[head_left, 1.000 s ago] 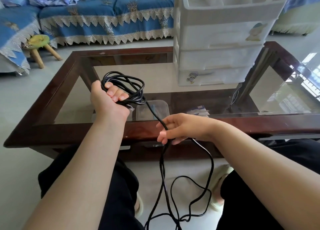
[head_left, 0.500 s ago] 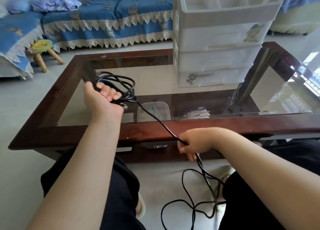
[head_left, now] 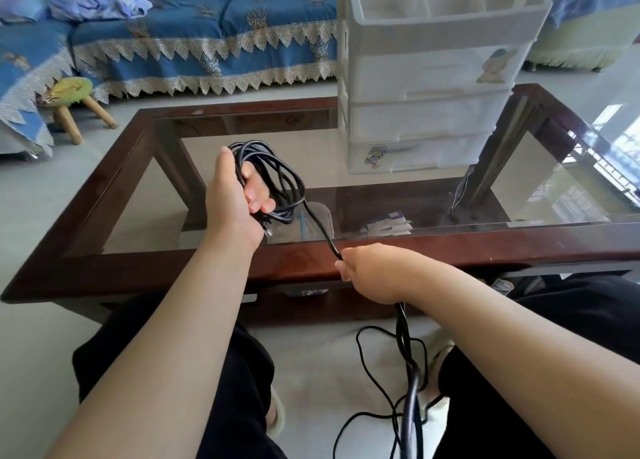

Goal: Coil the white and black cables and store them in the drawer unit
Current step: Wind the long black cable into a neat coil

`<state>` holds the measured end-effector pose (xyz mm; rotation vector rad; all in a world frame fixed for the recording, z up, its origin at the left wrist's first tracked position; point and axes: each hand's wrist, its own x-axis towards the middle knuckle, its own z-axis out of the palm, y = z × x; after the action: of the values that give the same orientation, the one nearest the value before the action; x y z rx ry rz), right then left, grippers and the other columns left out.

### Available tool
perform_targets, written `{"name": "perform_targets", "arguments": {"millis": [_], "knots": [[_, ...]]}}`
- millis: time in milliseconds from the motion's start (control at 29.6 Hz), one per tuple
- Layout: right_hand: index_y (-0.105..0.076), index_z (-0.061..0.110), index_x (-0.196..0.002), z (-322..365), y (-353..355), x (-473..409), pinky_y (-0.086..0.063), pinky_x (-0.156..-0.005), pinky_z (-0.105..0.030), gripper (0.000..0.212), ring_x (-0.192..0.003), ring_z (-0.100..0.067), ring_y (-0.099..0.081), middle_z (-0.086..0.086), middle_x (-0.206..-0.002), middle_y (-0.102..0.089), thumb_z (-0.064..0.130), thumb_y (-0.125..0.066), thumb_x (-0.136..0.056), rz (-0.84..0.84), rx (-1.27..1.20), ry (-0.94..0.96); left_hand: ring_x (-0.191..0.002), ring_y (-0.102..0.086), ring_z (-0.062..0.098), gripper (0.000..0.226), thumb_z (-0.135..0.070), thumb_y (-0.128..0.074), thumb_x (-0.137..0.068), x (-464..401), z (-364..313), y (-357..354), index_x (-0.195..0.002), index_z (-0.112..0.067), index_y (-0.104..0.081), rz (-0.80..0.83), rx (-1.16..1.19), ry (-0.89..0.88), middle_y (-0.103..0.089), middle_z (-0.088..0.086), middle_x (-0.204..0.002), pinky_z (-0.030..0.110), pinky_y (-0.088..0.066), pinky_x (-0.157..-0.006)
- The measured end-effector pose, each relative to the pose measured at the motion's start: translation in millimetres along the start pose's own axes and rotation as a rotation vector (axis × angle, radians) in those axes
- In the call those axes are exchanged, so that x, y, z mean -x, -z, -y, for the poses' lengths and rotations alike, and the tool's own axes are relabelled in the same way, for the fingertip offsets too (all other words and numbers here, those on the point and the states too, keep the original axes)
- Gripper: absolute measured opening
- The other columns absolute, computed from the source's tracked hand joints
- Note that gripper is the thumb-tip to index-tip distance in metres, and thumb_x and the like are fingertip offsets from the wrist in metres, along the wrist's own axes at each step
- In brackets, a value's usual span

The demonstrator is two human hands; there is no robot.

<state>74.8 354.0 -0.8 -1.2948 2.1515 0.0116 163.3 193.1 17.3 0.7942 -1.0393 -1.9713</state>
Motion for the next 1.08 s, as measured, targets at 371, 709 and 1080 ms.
{"name": "perform_targets", "arguments": {"millis": [371,709,1080], "knots": [[-0.062,0.006,-0.110,19.9,18.0,11.4,-0.030,-0.048,-0.011,0.039,-0.051,-0.005,-0.039,-0.008,-0.102,-0.055,0.030,-0.032,-0.103,0.114,-0.006,0.193,-0.032,-0.022,0.010,0.051,-0.045,-0.028,-0.103,10.5,13.1,-0.9,-0.062,-0.015,-0.038,0.150,-0.251,-0.092,-0.029,-0.005,-0.037,0.023,-0.022,-0.037],[-0.057,0.018,-0.088,27.1,18.1,1.4,-0.047,-0.056,-0.029,0.030,-0.063,-0.026,-0.060,0.002,-0.077,-0.058,0.036,-0.038,-0.100,0.098,-0.080,0.274,-0.045,-0.049,0.016,0.052,-0.050,-0.031,-0.098,11.4,47.5,-0.5,-0.067,-0.012,-0.049,0.215,-0.910,-0.535,-0.048,-0.002,-0.050,0.034,-0.041,-0.047],[-0.065,0.005,-0.107,12.9,33.2,-12.0,-0.030,-0.039,-0.017,0.035,-0.041,-0.009,-0.029,0.001,-0.055,-0.036,0.026,-0.038,-0.102,0.359,-0.548,0.236,-0.054,-0.059,0.018,0.053,-0.051,-0.033,-0.096,16.7,44.3,5.5,-0.067,-0.011,-0.051,0.358,-1.216,-0.513,-0.060,0.002,-0.053,0.040,-0.048,-0.060]]}}
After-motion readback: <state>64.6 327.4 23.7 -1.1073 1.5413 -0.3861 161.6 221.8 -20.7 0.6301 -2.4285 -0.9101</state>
